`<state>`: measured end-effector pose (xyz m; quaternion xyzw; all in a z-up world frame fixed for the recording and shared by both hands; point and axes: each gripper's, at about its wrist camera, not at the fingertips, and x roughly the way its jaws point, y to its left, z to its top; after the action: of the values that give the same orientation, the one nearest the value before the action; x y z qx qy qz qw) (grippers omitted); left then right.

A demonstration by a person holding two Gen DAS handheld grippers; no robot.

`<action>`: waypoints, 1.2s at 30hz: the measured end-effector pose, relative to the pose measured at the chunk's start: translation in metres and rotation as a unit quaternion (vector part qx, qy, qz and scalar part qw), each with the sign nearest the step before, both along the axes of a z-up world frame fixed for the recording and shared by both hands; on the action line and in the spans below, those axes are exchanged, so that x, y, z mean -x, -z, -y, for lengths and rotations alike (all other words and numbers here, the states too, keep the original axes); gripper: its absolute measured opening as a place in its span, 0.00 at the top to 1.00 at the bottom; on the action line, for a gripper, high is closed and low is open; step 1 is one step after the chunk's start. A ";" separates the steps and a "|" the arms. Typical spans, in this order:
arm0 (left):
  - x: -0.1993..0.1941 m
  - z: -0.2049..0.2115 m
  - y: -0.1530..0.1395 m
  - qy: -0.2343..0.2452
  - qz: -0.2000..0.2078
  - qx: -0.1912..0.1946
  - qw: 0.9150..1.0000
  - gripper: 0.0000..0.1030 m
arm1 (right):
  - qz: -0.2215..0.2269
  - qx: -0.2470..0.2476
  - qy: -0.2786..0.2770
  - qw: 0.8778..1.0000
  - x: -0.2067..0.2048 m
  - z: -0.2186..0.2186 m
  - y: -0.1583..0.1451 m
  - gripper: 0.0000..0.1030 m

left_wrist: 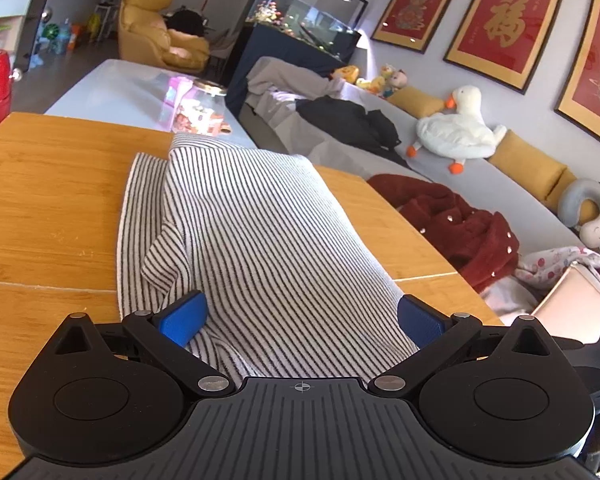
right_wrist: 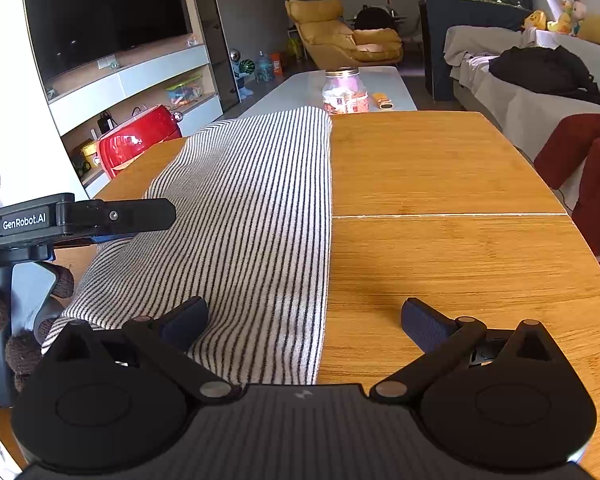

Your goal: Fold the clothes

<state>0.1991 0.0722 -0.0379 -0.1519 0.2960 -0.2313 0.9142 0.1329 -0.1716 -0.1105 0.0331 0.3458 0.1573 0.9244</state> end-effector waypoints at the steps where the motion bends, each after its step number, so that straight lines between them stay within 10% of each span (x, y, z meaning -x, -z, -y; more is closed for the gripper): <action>1: 0.002 0.003 0.000 -0.009 0.000 -0.002 1.000 0.00 | 0.000 0.001 0.003 1.000 0.001 0.001 0.000 0.00; 28: 0.044 0.048 -0.006 0.103 0.019 -0.125 0.987 0.00 | 0.020 0.065 -0.039 0.997 0.046 0.041 -0.011 0.00; 36: 0.080 0.002 -0.011 0.043 -0.021 -0.141 0.989 0.00 | 0.088 0.133 -0.103 0.982 0.060 0.025 -0.041 0.00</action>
<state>0.1188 0.0698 -0.0269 -0.0138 0.3507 -0.2229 0.9095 0.0732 -0.1963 -0.0694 -0.1398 0.2826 0.2062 0.9263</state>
